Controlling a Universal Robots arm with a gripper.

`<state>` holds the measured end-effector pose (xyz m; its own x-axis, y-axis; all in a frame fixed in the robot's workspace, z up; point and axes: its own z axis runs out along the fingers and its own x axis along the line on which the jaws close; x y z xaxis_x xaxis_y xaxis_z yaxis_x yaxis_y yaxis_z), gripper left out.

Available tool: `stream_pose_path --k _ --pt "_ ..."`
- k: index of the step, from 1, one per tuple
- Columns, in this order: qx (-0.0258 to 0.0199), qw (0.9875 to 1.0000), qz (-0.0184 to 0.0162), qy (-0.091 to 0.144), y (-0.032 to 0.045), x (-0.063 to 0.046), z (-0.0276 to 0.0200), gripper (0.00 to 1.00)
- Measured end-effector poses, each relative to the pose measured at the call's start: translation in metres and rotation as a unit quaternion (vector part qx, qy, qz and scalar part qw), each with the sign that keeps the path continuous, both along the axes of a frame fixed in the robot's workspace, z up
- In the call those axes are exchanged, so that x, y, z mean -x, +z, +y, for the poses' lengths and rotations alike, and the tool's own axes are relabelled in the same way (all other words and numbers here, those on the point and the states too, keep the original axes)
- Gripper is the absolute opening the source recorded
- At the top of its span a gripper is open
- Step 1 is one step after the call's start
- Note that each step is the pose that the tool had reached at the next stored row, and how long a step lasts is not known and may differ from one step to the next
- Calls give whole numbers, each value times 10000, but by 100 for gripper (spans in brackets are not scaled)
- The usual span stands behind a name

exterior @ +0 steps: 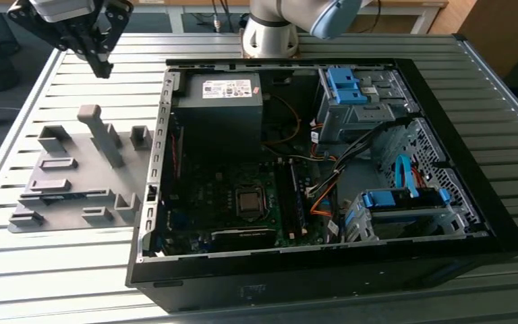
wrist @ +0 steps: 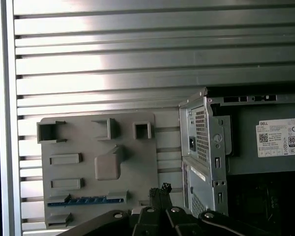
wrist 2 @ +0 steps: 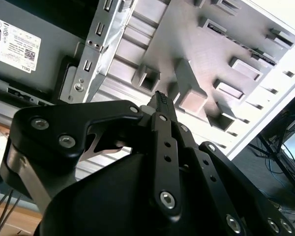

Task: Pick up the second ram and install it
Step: 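Reach for the second ram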

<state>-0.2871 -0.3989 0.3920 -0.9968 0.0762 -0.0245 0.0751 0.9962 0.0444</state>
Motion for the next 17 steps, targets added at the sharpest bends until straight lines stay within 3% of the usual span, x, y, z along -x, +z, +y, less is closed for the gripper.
stream_pose_path --k 8,17 --pt "0 10000 0 0 -5 259 -15 11" --pt "0 10000 0 0 -26 476 -213 11"
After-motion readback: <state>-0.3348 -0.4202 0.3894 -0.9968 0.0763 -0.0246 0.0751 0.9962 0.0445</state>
